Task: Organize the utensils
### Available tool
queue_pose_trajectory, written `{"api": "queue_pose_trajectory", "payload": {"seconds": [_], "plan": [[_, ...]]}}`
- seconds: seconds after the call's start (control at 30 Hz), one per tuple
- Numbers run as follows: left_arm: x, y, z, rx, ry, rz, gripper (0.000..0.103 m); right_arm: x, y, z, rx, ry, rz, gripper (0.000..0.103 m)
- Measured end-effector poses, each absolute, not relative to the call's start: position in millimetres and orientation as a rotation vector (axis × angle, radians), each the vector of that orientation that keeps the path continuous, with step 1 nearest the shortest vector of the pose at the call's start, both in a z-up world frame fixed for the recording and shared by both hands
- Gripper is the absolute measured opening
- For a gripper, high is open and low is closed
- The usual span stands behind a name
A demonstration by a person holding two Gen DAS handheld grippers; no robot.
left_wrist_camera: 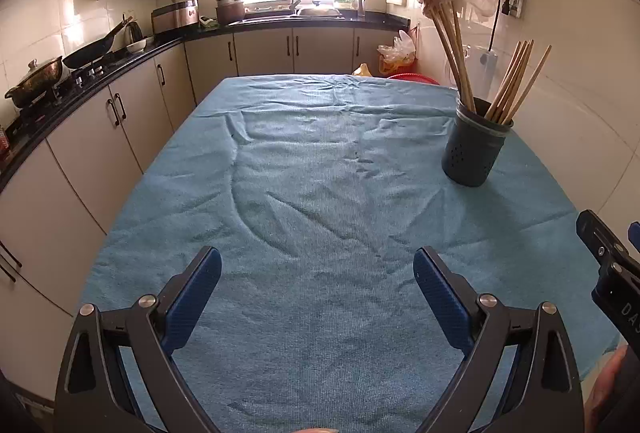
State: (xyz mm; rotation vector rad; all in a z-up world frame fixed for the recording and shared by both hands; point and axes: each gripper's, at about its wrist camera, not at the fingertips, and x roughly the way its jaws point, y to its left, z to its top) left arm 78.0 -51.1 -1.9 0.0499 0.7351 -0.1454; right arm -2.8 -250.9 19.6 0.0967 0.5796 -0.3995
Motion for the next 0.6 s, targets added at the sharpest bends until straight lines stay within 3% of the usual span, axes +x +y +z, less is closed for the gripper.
{"api": "queue_pose_trajectory", "payload": {"seconds": [0.6], "plan": [[77.8, -53.4, -7.0, 0.06, 0.746, -0.149, 0.096, 0.4, -251.8, 11.0, 0.099, 0.611, -0.397, 0.103]]}}
